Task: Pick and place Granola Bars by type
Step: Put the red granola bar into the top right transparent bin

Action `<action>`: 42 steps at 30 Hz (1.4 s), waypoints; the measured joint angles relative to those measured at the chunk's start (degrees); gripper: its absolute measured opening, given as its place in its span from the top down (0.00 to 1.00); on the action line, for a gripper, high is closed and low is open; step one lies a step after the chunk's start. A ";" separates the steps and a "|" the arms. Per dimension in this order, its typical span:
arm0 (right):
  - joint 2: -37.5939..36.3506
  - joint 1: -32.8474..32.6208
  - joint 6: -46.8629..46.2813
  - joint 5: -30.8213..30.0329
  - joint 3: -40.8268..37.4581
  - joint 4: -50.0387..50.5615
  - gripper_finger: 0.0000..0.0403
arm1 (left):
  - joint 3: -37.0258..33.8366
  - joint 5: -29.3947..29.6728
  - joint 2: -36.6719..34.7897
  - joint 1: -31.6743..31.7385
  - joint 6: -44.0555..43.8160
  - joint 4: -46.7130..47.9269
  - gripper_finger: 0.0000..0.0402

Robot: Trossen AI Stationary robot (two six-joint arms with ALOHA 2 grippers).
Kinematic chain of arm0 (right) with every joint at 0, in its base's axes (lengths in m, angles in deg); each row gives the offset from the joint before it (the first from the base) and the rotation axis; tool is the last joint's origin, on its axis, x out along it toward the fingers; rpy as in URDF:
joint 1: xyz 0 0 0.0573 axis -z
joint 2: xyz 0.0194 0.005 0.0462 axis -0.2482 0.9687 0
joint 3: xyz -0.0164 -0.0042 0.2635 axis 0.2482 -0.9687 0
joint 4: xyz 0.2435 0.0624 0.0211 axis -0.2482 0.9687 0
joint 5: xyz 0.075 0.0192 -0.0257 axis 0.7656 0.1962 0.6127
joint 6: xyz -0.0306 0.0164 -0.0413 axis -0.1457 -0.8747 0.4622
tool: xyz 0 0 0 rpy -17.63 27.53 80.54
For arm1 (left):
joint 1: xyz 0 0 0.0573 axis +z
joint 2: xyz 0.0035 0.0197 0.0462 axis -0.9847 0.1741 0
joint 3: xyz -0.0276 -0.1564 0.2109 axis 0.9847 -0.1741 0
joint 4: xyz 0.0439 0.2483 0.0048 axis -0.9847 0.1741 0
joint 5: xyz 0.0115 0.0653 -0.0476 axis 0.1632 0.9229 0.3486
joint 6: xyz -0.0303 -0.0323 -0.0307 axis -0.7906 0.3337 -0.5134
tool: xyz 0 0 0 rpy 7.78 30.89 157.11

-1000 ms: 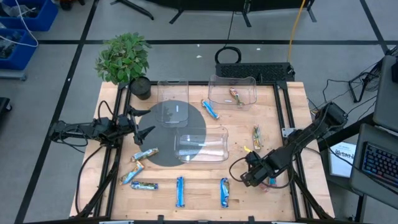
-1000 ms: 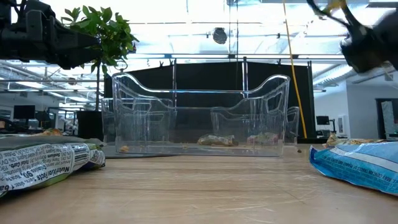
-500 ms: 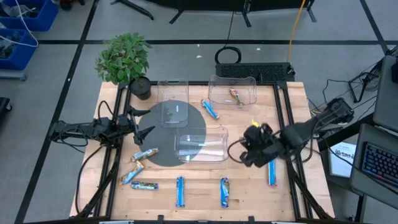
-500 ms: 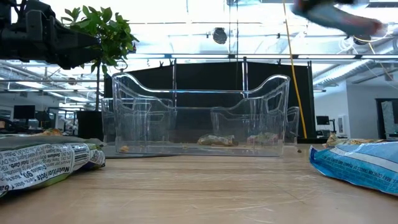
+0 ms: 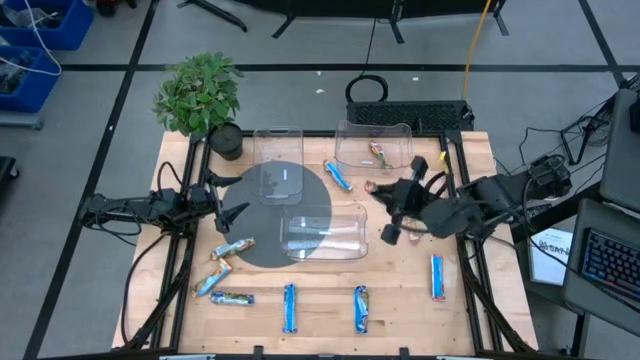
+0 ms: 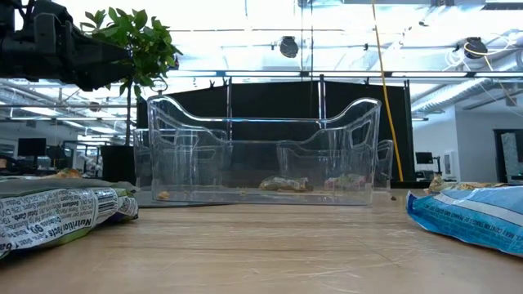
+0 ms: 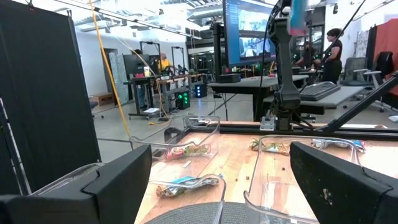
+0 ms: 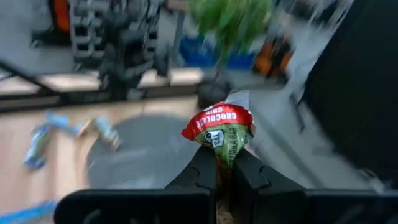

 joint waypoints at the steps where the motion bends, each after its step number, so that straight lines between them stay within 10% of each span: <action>1: 0.00 0.02 3.94 -1.40 0.01 -3.87 0.99 | 0.00 -0.01 0.00 0.01 0.00 0.00 0.06; 19: -0.07 13.54 58.40 -14.81 0.07 -60.79 0.99 | 0.00 -0.01 0.00 -0.01 0.00 0.00 0.06; 42: 12.27 46.12 32.32 -5.34 7.28 -42.43 0.99 | 0.00 -0.01 0.00 0.01 0.00 0.00 0.06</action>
